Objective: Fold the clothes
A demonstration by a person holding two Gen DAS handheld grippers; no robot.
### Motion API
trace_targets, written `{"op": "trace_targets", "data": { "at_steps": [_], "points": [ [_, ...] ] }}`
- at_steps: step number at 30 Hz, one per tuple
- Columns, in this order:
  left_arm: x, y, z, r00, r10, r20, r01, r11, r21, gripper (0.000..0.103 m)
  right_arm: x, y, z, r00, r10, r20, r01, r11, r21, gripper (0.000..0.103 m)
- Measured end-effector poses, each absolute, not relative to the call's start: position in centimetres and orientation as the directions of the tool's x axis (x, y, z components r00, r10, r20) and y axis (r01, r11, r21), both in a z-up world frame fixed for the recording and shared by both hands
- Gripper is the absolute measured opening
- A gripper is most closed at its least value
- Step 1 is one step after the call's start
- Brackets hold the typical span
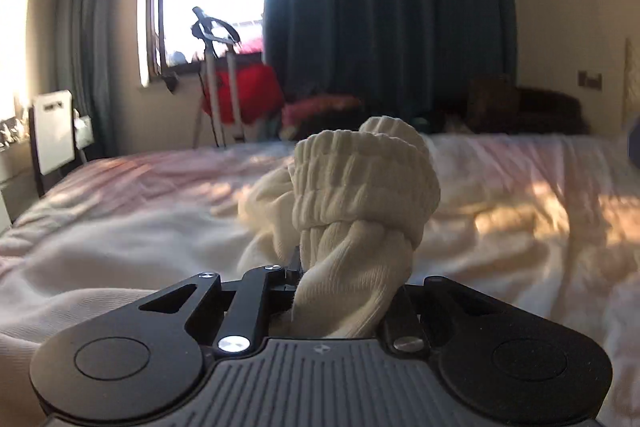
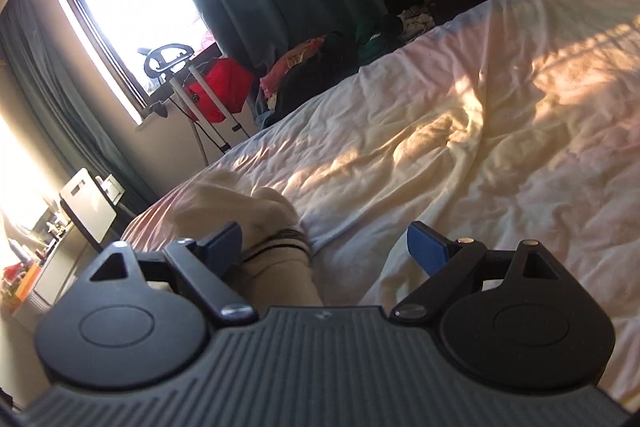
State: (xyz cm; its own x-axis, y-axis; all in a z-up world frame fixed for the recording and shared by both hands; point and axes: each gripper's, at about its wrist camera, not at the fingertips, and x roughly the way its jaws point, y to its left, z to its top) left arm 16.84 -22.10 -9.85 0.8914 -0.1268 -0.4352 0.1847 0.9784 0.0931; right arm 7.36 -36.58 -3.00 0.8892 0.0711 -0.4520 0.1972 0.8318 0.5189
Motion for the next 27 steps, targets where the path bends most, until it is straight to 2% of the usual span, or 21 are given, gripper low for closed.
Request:
{"op": "trace_targets", "data": {
  "at_steps": [1, 4, 7, 8, 10, 16, 21, 27],
  "points": [
    [16.9, -21.7, -10.2, 0.894, -0.129, -0.429, 0.200, 0.972, 0.126, 0.019, 7.5, -36.6, -3.2, 0.886, 0.082, -0.457, 0.193, 0.831, 0.522, 0.091],
    [17.5, -19.9, -10.4, 0.885, -0.150, -0.440, 0.255, 0.949, 0.188, 0.035, 8.0, -36.6, -3.7, 0.877, 0.137, -0.460, 0.161, 0.819, 0.551, 0.091],
    [18.1, -17.2, -9.8, 0.834, -0.254, -0.490, 0.341, 0.935, 0.095, 0.070, 8.4, -36.5, -3.9, 0.877, 0.182, -0.445, 0.128, 0.804, 0.581, 0.091],
    [17.7, -16.8, -9.6, 0.819, -0.287, -0.496, 0.362, 0.930, 0.059, 0.089, 8.5, -36.5, -4.0, 0.876, 0.199, -0.440, 0.116, 0.798, 0.591, 0.091],
    [16.7, -16.2, -9.2, 0.790, -0.349, -0.504, 0.399, 0.917, -0.011, 0.089, 8.6, -36.5, -4.1, 0.872, 0.244, -0.424, 0.089, 0.773, 0.629, 0.091],
    [14.0, -13.0, -6.6, 0.782, -0.339, -0.523, 0.402, 0.916, 0.008, 0.089, 8.7, -36.3, -4.2, 0.861, 0.331, -0.386, 0.036, 0.717, 0.696, 0.091],
    [11.3, -9.2, -4.0, 0.817, -0.225, -0.531, 0.293, 0.955, 0.046, 0.089, 8.8, -35.4, -4.2, 0.849, 0.378, -0.368, 0.011, 0.685, 0.728, 0.092],
    [11.4, -4.8, -5.5, 0.799, -0.144, -0.583, 0.188, 0.982, 0.016, 0.089, 9.1, -33.5, -4.7, 0.832, 0.355, -0.426, 0.048, 0.719, 0.693, 0.092]
  ]
}}
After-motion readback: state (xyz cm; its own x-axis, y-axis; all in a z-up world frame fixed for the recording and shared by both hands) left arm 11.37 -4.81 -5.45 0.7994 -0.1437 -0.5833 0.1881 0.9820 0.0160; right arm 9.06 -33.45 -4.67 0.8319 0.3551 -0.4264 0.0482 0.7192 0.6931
